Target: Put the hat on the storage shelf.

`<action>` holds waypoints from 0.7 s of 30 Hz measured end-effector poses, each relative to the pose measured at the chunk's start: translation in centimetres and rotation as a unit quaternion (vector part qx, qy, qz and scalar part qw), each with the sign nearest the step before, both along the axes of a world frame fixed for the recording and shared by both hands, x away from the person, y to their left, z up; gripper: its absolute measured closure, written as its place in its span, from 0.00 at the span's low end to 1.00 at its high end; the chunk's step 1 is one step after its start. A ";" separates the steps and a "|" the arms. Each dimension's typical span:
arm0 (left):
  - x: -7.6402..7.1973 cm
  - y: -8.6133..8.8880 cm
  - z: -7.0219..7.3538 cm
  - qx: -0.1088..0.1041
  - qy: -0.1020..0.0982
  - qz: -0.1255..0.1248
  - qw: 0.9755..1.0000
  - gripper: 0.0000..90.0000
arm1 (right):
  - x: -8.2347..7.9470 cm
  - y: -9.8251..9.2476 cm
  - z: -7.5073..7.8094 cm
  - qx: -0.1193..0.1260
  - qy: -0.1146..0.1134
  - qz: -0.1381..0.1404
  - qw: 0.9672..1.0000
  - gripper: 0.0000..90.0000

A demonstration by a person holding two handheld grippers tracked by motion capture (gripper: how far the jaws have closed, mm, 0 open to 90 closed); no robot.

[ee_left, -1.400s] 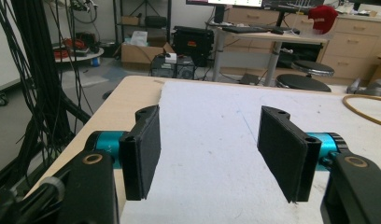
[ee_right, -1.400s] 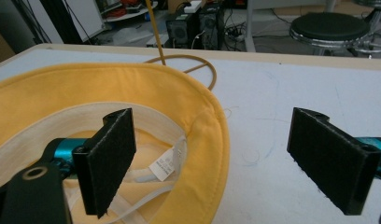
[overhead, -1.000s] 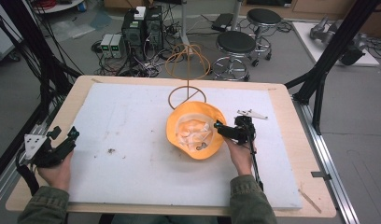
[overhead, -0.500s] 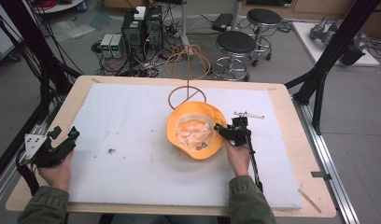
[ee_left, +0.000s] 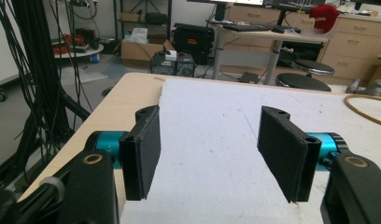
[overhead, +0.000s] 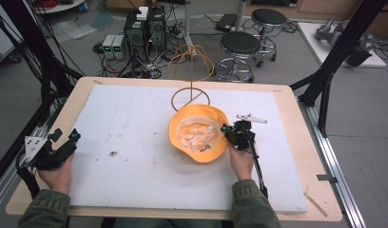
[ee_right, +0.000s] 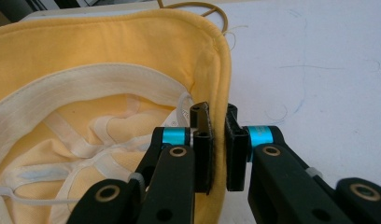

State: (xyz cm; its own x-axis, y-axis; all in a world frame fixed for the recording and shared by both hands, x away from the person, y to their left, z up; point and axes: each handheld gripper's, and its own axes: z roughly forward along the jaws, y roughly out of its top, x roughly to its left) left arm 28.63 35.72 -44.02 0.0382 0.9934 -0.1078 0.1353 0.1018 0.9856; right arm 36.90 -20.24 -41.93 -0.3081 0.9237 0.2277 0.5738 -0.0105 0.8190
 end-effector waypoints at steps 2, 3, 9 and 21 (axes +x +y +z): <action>0.0 0.0 0.0 0.001 0.001 0.001 1.000 0.44 | -0.1 0.1 0.0 -0.003 -0.005 -0.001 1.000 0.94; 0.0 0.0 0.0 0.001 0.001 0.001 1.000 0.44 | -0.2 0.1 0.0 -0.004 -0.010 0.000 1.000 0.94; 0.0 0.0 0.0 0.002 0.003 -0.002 1.000 0.44 | -0.9 0.4 0.4 0.000 -0.041 0.003 0.999 0.95; -0.2 -0.1 0.1 -0.003 -0.004 -0.007 1.000 0.44 | -2.8 1.3 2.1 -0.002 -0.118 0.015 0.993 0.95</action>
State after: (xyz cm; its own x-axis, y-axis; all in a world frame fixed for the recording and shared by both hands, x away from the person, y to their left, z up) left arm 28.40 35.62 -43.88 0.0521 0.9921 -0.1138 0.1287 0.1064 0.9860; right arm 34.13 -18.94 -39.87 -0.3792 0.9142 0.1431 0.3667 0.0064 0.9303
